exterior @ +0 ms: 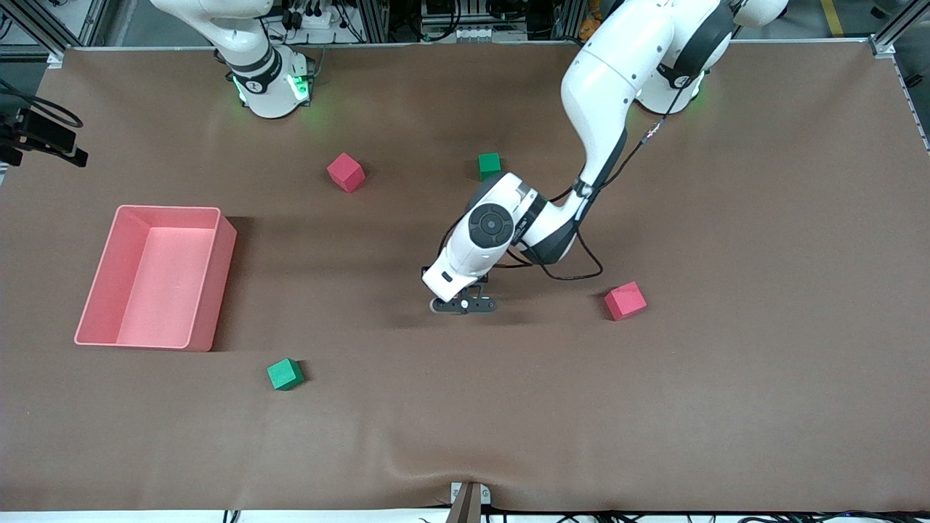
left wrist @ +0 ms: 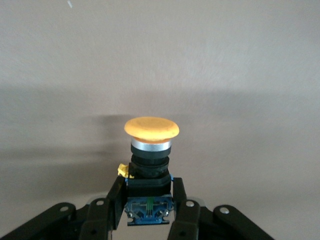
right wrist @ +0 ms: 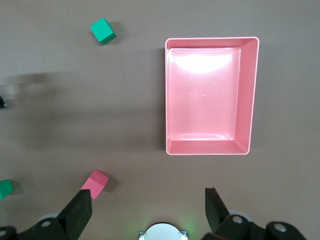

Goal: Place and upright button with both arms
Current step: 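Close the left gripper around the button body, then lift the button off the table with the left gripper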

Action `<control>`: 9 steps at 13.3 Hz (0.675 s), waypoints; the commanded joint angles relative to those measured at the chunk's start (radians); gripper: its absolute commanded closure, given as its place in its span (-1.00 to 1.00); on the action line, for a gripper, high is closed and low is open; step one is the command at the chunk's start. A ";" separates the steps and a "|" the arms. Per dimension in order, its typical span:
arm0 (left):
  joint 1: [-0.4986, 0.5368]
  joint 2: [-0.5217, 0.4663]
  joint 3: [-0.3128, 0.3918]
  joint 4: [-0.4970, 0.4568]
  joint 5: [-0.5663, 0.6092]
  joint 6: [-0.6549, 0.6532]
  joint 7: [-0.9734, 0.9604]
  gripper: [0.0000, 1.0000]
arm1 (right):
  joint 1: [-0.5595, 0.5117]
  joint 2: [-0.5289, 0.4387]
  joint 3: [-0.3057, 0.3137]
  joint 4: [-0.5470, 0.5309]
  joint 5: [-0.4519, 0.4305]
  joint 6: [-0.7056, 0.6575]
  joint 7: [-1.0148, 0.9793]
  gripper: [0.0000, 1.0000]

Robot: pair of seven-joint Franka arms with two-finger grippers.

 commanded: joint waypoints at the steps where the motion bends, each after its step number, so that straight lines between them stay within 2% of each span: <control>1: -0.012 -0.072 0.056 -0.041 -0.004 -0.009 -0.079 0.96 | -0.017 -0.011 0.011 0.008 0.003 -0.017 0.000 -1.00; 2: -0.020 -0.095 0.088 -0.045 0.012 -0.019 -0.100 0.95 | -0.017 -0.011 0.011 0.008 0.003 -0.018 0.000 -1.00; 4: -0.029 -0.135 0.098 -0.050 0.110 -0.035 -0.170 0.95 | -0.017 -0.011 0.012 0.008 0.003 -0.023 0.000 -1.00; 6: -0.047 -0.166 0.099 -0.050 0.199 -0.038 -0.331 0.95 | -0.017 -0.011 0.011 0.008 0.003 -0.023 0.000 -1.00; 9: -0.092 -0.175 0.101 -0.050 0.400 -0.038 -0.597 0.92 | -0.017 -0.011 0.011 0.008 0.003 -0.023 0.000 -1.00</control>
